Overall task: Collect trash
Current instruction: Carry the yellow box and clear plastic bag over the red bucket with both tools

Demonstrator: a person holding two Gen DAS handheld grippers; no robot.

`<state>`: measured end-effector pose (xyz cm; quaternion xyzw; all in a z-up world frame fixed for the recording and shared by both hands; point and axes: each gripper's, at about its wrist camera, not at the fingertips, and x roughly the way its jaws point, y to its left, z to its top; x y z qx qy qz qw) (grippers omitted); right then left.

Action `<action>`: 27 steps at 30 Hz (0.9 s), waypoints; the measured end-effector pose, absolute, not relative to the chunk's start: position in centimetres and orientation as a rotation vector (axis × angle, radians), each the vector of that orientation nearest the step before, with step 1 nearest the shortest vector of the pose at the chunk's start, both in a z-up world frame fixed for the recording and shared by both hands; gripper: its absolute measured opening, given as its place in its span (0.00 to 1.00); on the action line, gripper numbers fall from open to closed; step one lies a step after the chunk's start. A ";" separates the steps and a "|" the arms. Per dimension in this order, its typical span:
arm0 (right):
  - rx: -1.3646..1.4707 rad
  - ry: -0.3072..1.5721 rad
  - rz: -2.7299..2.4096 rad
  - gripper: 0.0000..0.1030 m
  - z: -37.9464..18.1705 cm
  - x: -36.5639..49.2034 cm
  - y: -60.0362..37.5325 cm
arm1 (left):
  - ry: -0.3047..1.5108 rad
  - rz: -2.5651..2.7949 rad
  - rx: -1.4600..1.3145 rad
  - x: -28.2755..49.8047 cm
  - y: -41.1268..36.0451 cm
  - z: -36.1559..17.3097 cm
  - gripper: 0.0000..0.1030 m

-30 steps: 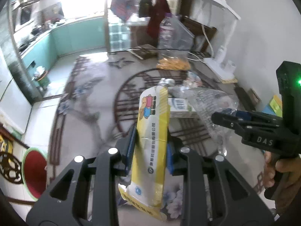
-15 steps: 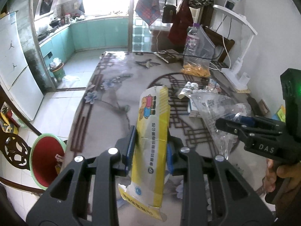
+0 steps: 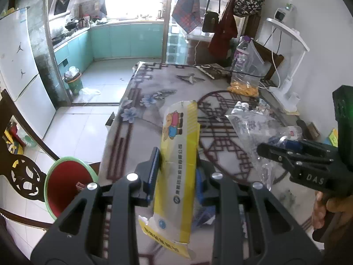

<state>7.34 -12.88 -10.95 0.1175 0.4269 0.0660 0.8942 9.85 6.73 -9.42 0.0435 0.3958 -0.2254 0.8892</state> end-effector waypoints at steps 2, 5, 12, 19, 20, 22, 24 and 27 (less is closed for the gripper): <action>0.239 0.886 0.137 0.42 -10.9 7.7 -12.0 | 0.823 -0.467 0.087 10.3 7.7 -9.5 0.27; 0.233 0.893 0.134 0.42 -10.9 8.3 -10.4 | 0.827 -0.466 0.079 11.0 9.1 -9.7 0.27; 0.219 0.908 0.139 0.42 -11.3 9.6 -7.0 | 0.836 -0.452 0.063 12.5 12.5 -10.1 0.27; 0.196 0.920 0.169 0.42 -11.6 11.0 -3.3 | 0.834 -0.422 0.046 13.6 15.7 -10.2 0.27; 0.193 0.921 0.174 0.42 -11.6 11.2 -3.0 | 0.832 -0.414 0.044 13.7 16.3 -10.1 0.27; 0.186 0.925 0.187 0.42 -11.8 11.6 -1.9 | 0.829 -0.401 0.039 14.0 17.4 -10.1 0.27; 0.180 0.928 0.197 0.42 -11.9 11.9 -1.0 | 0.827 -0.388 0.036 14.2 18.3 -10.2 0.27; 0.169 0.933 0.214 0.42 -12.0 12.4 0.3 | 0.825 -0.370 0.032 14.5 19.6 -10.2 0.27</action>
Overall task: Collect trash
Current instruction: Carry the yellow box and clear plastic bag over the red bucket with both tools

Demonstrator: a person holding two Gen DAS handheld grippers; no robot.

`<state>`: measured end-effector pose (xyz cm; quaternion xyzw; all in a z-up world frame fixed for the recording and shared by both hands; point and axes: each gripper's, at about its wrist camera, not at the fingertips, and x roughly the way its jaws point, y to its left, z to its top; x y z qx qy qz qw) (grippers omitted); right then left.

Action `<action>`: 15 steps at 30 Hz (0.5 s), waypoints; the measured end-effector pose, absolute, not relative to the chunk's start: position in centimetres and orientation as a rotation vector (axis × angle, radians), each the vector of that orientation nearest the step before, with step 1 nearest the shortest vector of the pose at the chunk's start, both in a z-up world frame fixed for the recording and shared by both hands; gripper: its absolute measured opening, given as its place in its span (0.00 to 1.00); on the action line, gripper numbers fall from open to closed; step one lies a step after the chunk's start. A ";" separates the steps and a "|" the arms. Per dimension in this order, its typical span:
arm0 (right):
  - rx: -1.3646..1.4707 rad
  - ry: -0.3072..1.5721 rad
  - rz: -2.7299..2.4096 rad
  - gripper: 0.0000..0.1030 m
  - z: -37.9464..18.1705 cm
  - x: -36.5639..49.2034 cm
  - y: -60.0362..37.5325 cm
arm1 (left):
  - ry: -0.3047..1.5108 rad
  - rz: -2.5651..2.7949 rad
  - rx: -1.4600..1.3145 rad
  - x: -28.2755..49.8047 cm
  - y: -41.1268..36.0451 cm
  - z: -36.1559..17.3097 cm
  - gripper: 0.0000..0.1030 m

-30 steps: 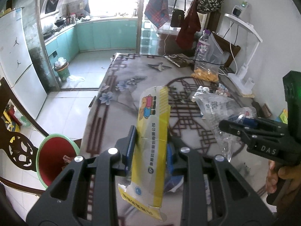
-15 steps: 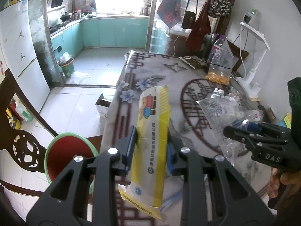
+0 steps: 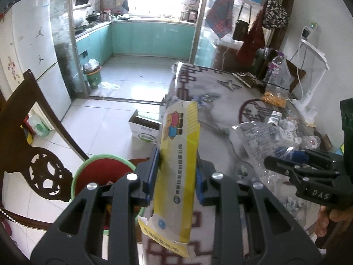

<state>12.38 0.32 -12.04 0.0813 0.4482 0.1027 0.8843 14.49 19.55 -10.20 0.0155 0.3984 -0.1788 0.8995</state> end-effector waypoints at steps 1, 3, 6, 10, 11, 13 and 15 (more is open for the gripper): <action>0.166 0.935 0.220 0.42 -12.1 12.6 0.8 | 0.824 -0.364 0.029 14.6 20.1 -10.2 0.27; 0.160 0.936 0.229 0.42 -12.2 12.8 1.6 | 0.824 -0.353 0.024 14.8 20.8 -10.3 0.27; 0.150 0.939 0.245 0.42 -12.3 13.3 2.9 | 0.827 -0.335 0.016 15.1 22.0 -10.5 0.27; 0.136 0.937 0.274 0.42 -12.3 14.1 4.5 | 0.834 -0.310 0.007 15.6 23.4 -10.8 0.27; 0.132 0.937 0.283 0.42 -12.3 14.3 5.0 | 0.836 -0.301 0.004 15.7 23.8 -10.9 0.27; 0.123 0.938 0.299 0.42 -12.4 14.6 5.9 | 0.838 -0.289 0.002 15.9 24.4 -11.0 0.27; 0.115 0.940 0.315 0.42 -12.5 15.0 6.7 | 0.841 -0.273 -0.001 16.2 25.1 -11.3 0.27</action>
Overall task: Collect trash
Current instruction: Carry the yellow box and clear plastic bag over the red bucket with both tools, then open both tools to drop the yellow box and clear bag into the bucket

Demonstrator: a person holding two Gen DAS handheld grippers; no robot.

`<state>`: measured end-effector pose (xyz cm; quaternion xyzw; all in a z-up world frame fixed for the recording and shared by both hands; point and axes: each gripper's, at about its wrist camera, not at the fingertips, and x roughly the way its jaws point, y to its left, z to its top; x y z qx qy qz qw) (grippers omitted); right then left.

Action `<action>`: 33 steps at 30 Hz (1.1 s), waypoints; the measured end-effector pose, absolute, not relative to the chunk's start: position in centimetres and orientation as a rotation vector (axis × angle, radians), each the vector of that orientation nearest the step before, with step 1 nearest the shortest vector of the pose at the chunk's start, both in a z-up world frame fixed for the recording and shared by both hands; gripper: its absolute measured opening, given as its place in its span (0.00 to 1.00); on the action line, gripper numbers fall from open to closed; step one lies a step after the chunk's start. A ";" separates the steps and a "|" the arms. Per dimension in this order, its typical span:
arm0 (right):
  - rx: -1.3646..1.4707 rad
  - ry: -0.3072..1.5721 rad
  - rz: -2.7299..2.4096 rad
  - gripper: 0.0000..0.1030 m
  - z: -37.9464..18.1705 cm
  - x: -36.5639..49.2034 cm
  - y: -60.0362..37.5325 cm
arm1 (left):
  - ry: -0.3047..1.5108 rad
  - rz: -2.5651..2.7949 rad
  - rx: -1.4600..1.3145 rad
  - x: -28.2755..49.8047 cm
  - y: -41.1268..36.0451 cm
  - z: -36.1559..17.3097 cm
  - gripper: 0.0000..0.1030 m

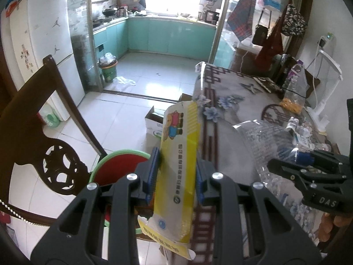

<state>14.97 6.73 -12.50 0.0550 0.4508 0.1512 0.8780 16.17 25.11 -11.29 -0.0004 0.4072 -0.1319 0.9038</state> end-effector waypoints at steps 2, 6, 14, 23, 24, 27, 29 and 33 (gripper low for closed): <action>0.106 0.942 0.328 0.42 -12.6 15.2 7.5 | 0.846 -0.256 0.002 16.4 25.8 -11.6 0.27; 0.087 0.952 0.356 0.42 -13.0 16.0 9.4 | 0.864 -0.228 -0.004 17.0 27.0 -12.4 0.27; 0.053 0.980 0.417 0.42 -14.1 17.5 12.6 | 0.892 -0.172 -0.021 18.2 29.8 -13.7 0.28; 0.008 1.029 0.474 0.42 -16.0 19.8 16.2 | 0.940 -0.088 -0.059 19.4 33.6 -15.5 0.28; -0.002 1.034 0.479 0.42 -16.3 20.1 16.7 | 0.947 -0.082 -0.063 19.5 34.0 -15.8 0.28; -0.025 1.044 0.488 0.42 -16.9 20.8 17.8 | 0.968 -0.066 -0.072 20.0 34.8 -16.7 0.28; -0.039 1.052 0.490 0.42 -17.3 21.3 18.4 | 0.982 -0.060 -0.079 20.4 35.3 -17.3 0.28; -0.049 1.075 0.491 0.42 -18.2 22.0 19.3 | 1.007 -0.058 -0.086 21.4 35.9 -18.4 0.28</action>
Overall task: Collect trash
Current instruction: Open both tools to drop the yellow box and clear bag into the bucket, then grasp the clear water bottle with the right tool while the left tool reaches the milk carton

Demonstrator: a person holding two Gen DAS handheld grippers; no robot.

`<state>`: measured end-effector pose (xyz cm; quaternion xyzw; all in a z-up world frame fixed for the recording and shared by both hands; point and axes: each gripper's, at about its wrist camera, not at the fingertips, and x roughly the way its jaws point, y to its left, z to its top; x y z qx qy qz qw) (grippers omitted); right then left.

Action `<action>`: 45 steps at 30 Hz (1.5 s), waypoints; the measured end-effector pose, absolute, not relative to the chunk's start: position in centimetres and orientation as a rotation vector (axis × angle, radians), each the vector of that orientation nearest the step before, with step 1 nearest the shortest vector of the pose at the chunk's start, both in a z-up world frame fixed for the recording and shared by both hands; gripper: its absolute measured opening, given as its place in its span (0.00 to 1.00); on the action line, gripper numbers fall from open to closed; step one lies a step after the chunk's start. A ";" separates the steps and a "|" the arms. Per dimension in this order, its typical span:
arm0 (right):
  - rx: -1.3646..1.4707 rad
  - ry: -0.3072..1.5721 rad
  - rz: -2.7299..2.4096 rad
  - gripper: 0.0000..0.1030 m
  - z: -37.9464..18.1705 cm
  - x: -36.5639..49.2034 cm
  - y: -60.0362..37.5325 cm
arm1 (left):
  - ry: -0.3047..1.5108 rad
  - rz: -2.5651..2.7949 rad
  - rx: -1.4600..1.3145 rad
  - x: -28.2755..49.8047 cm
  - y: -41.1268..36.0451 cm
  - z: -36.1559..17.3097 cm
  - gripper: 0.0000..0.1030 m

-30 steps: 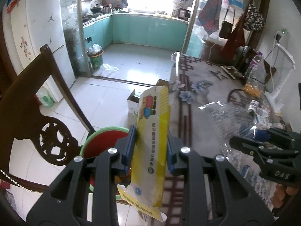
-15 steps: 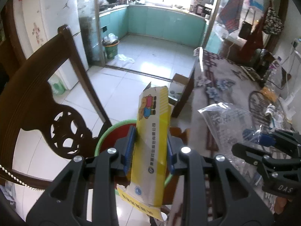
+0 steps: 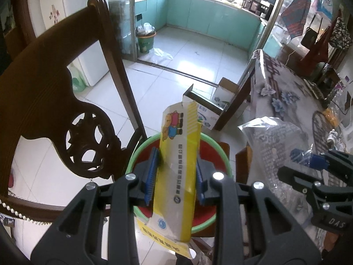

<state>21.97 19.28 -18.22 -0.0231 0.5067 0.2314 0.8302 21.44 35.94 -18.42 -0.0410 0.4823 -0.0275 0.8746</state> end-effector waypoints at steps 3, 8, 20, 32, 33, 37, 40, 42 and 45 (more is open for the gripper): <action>-0.051 1.096 0.493 0.42 -18.9 22.5 19.6 | 1.022 -0.058 -0.089 22.2 36.1 -19.0 0.28; -0.050 1.103 0.501 0.42 -19.4 23.2 19.8 | 1.035 -0.052 -0.086 23.3 36.4 -19.7 0.28; 0.020 1.072 0.495 0.57 -18.3 23.5 18.1 | 1.005 -0.002 -0.119 23.5 37.1 -18.7 0.54; 0.059 1.030 0.366 0.57 -15.8 18.9 11.1 | 0.973 -0.136 -0.113 20.7 32.4 -16.6 0.61; 0.067 1.031 0.339 0.57 -15.9 18.3 9.9 | 0.972 -0.153 -0.104 20.3 31.5 -16.5 0.62; 0.117 1.044 0.259 0.58 -16.2 16.6 6.2 | 0.972 -0.217 -0.082 19.3 28.2 -16.2 0.63; 0.133 1.044 0.200 0.58 -16.2 15.0 2.7 | 0.970 -0.275 -0.055 18.4 25.0 -15.8 0.63; 0.120 1.041 0.169 0.58 -16.1 14.0 0.2 | 0.961 -0.303 -0.049 17.8 23.1 -15.6 0.68; 0.050 1.051 0.133 0.58 -16.2 12.4 -4.2 | 0.957 -0.329 -0.053 16.9 19.7 -15.4 0.70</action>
